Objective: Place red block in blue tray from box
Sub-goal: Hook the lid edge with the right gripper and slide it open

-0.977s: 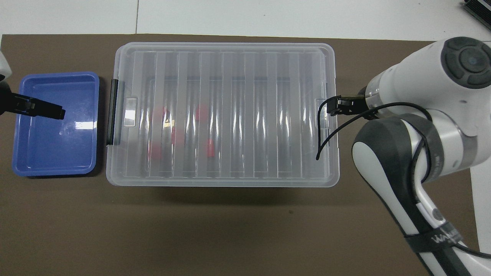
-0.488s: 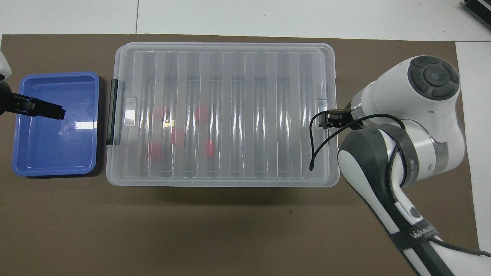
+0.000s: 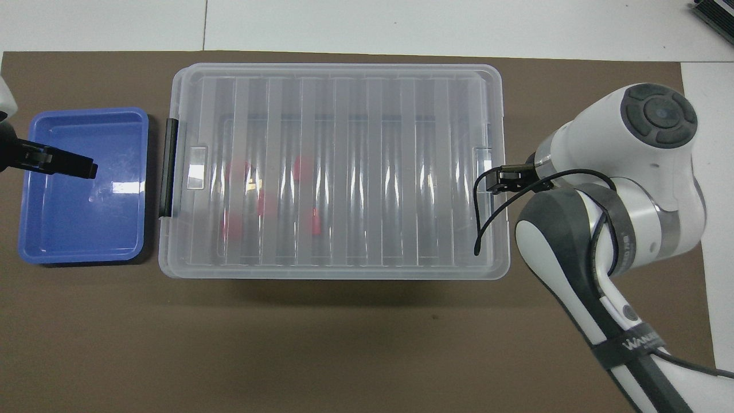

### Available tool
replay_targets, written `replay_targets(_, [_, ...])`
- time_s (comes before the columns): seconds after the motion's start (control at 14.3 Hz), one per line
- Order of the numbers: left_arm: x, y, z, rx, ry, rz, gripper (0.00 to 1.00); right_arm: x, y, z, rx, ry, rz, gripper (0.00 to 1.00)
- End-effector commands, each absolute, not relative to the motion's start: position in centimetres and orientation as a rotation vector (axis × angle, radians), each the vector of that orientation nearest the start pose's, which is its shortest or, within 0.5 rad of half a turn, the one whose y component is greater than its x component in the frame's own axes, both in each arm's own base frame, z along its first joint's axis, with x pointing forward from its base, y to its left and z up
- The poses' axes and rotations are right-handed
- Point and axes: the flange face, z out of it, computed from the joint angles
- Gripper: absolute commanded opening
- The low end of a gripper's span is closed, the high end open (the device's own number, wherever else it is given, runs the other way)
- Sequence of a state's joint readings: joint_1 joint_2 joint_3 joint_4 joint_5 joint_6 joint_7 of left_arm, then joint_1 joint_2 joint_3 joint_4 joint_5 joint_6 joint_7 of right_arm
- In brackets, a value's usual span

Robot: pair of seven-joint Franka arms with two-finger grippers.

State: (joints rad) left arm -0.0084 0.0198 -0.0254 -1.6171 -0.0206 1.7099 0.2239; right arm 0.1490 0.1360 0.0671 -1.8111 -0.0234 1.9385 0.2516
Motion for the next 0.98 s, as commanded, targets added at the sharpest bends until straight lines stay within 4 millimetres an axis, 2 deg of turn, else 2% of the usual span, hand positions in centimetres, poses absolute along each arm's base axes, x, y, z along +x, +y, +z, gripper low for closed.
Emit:
replay_targets(0.0, [56.8, -1.8, 60.6, -3.141, 0.404, -0.107, 1.0, 58.1, 9.7, 46.5, -3.186, -0.019, 0.024, 0.88])
replay_targets(0.42, [56.4, -1.7, 60.5, -3.143, 0.408, -0.076, 1.0, 58.4, 2.8, 46.4, -3.185, -0.196, 0.087, 0.85])
replay_targets(0.63, [55.7, -2.6, 61.8, -3.141, 0.416, -0.089, 1.0, 58.2, -0.3, 46.5, -3.174, -0.291, 0.108, 0.85])
replay_targets(0.7, [55.5, -2.7, 62.3, -3.154, 0.344, -0.108, 1.0, 58.2, -1.0, 46.5, -3.169, -0.333, 0.11, 0.85])
replay_targets(0.77, [55.4, -3.5, 62.2, -3.174, 0.149, -0.109, 1.0, 58.2, -2.0, 46.5, -3.164, -0.367, 0.112, 0.85])
replay_targets(0.91, [55.2, -9.1, 62.5, -3.184, -0.208, -0.156, 1.0, 58.2, -3.0, 46.5, -3.155, -0.439, 0.114, 0.85])
